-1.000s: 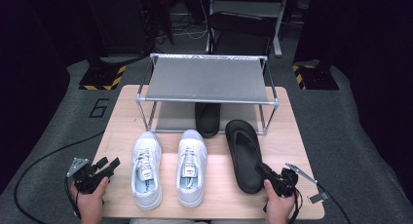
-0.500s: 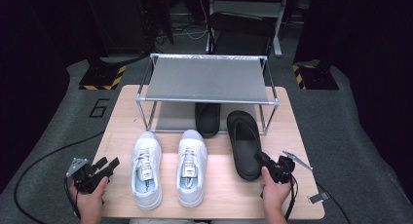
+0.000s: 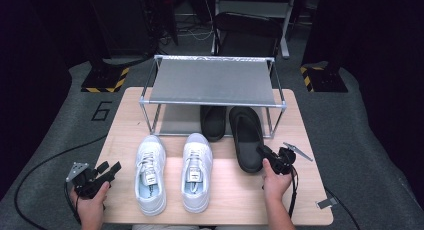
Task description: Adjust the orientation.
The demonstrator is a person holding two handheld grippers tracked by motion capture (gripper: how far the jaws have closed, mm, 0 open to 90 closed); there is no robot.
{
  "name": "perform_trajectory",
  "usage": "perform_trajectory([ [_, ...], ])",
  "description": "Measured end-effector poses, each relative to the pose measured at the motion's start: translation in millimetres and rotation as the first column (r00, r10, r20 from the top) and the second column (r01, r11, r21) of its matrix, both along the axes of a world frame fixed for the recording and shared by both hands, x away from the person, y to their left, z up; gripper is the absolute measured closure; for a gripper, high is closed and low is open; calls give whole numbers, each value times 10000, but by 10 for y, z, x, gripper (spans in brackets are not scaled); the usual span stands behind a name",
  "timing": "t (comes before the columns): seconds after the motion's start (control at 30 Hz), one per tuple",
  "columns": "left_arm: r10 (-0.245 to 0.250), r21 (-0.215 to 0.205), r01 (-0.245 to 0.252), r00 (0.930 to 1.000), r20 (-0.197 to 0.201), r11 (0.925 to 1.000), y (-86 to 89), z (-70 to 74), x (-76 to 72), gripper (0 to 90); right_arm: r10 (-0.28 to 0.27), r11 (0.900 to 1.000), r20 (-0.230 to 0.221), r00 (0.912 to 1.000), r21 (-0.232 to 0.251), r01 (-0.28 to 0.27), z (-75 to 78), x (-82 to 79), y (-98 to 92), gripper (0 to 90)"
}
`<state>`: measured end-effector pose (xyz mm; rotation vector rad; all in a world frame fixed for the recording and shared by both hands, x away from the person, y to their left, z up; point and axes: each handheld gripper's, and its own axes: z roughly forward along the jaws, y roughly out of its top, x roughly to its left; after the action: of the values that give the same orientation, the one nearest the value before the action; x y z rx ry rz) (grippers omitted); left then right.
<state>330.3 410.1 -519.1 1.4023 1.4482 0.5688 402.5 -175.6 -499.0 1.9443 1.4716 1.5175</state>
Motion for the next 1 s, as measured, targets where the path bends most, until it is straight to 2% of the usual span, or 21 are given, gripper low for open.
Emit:
perform_trajectory([
  [0.1, 30, 27, -30, 10000, 67, 10000, -8, 5, -5, 399, -48, 10000, 76, 10000, -19, 49, -20, 56, 12, 656],
  [0.13, 29, 31, -29, 10000, 69, 10000, -10, 6, -5, 399, -120, 9999, 4, 9999, 104, 120, -23, 71, 19, 655],
  [0.2, 17, 46, -18, 10000, 6, 10000, -16, 7, -6, 399, -131, 9999, -46, 9999, 68, 131, -44, 113, 23, 656],
  [0.27, -21, 53, 21, 10000, -27, 10000, -18, 3, 1, 399, -177, 9997, -57, 9998, -172, 176, -55, 151, 43, 655],
  [0.3, 37, 59, -37, 10000, 86, 10000, -25, -6, 11, 399, -185, 9995, 16, 9998, -259, 186, -74, 184, 56, 655],
  [0.33, -51, 92, 52, 10000, -50, 9999, -22, 0, 8, 399, -240, 9995, -95, 9997, -204, 238, -80, 202, 65, 655],
  [0.4, -2, 78, 2, 10000, 29, 10000, -32, -6, 13, 399, -285, 9995, -104, 9995, -110, 284, -94, 248, 77, 655],
  [0.47, -51, 76, 51, 10000, -52, 10000, -24, 0, 5, 399, -269, 9994, -76, 9996, -229, 267, -97, 294, 86, 655],
  [0.53, 49, 59, -50, 10000, 71, 10000, -20, -5, 3, 399, -408, 9992, 39, 9992, -9, 408, -102, 343, 95, 655],
  [0.57, 88, 42, -88, 9999, 103, 10000, -18, -8, 2, 399, -407, 9991, -39, 9992, 122, 408, -110, 370, 92, 656],
  [0.6, 21, 31, -21, 10000, 3, 10000, -9, -4, -3, 399, -459, 9989, -43, 9989, 41, 459, -117, 394, 91, 656],
  [0.67, 138, -7, -138, 9999, 97, 9999, -11, -14, -1, 399, -450, 9984, -74, 9990, -356, 447, -122, 461, 100, 656],
  [0.7, 47, -5, -47, 10000, -64, 10000, -4, -11, -9, 399, -473, 9980, -20, 9989, -432, 472, -122, 492, 105, 655],
  [0.77, 46, -56, -47, 9999, -103, 10000, -10, -21, -13, 399, -612, 9981, 45, 9981, -107, 613, -133, 542, 117, 656],
  [0.8, 43, -50, -44, 9999, -107, 10000, -11, -23, -13, 399, -574, 9983, 29, 9983, -110, 574, -134, 571, 125, 656],
  [0.87, 59, -34, -59, 9999, -82, 10000, -9, -29, -11, 399, -615, 9967, -3, 9981, -533, 614, -129, 629, 153, 655],
  [1.0, 123, -115, -125, 9998, -132, 9999, 13, -39, -23, 399, -693, 9970, 32, 9976, -333, 694, -144, 734, 177, 656],
])
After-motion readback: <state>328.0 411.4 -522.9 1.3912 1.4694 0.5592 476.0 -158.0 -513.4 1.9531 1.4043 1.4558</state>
